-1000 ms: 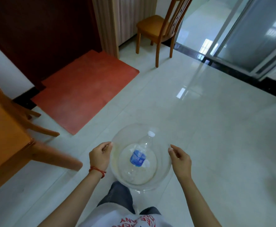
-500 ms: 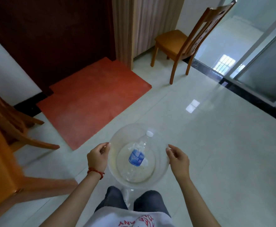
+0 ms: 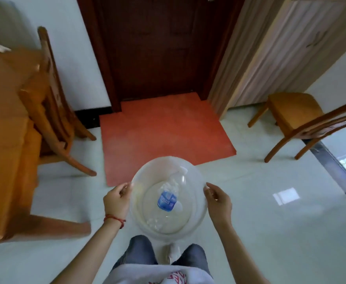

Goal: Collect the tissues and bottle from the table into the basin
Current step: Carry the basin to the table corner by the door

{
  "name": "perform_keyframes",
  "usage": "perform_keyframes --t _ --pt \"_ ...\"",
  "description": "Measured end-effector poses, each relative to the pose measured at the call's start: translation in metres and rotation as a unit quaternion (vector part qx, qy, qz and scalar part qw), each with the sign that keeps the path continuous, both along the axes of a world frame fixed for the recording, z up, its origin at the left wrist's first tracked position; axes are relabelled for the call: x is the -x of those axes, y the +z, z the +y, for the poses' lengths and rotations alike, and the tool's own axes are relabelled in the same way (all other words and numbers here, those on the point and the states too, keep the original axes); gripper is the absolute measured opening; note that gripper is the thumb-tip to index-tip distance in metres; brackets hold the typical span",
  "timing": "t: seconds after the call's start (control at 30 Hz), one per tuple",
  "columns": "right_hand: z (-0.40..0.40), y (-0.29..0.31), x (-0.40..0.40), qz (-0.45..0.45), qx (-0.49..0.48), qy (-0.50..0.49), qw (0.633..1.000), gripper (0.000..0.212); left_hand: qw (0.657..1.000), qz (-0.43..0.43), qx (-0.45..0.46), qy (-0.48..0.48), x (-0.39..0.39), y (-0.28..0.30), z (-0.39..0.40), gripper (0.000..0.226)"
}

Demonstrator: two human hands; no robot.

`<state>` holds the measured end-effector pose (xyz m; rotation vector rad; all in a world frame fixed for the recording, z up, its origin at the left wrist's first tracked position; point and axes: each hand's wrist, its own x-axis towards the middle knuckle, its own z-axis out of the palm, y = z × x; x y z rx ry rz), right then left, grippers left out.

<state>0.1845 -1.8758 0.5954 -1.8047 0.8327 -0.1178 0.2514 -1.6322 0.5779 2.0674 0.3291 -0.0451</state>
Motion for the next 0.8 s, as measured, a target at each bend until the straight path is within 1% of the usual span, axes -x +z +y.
perform_keyframes --t 0.13,0.27,0.33,0.4,0.47,0.57,0.63,0.73,0.8 --pt "-0.008 -0.001 -0.064 -0.004 -0.007 0.063 0.998 0.017 0.997 -0.001 0.020 0.073 -0.032 0.005 -0.001 0.038" --pt "-0.002 -0.005 -0.131 -0.016 -0.001 0.110 0.994 0.010 0.993 -0.003 0.006 0.118 -0.077 0.006 0.006 0.034" --pt "0.004 -0.009 -0.169 -0.024 0.007 0.129 0.991 0.013 0.991 -0.004 0.007 0.137 -0.108 0.005 0.012 0.027" --pt "0.011 -0.014 -0.208 -0.030 0.014 0.136 0.990 0.015 0.988 -0.005 0.009 0.152 -0.142 0.000 0.020 0.028" --pt "0.019 -0.016 -0.248 -0.023 0.028 0.138 0.990 0.012 0.987 -0.006 0.011 0.160 -0.178 -0.003 0.029 0.033" --pt "0.031 -0.017 -0.305 -0.018 0.032 0.139 0.990 0.012 0.987 -0.006 0.004 0.160 -0.230 0.001 0.041 0.024" --pt "0.038 -0.013 -0.340 -0.023 0.034 0.140 0.989 0.011 0.987 -0.014 0.016 0.156 -0.264 0.007 0.048 0.023" --pt "0.048 -0.002 -0.388 -0.037 0.024 0.152 0.987 0.013 0.988 -0.018 0.016 0.152 -0.312 0.008 0.059 0.034" --pt "0.052 0.005 -0.417 -0.047 0.023 0.156 0.986 0.014 0.987 -0.016 0.005 0.162 -0.341 0.010 0.063 0.030"
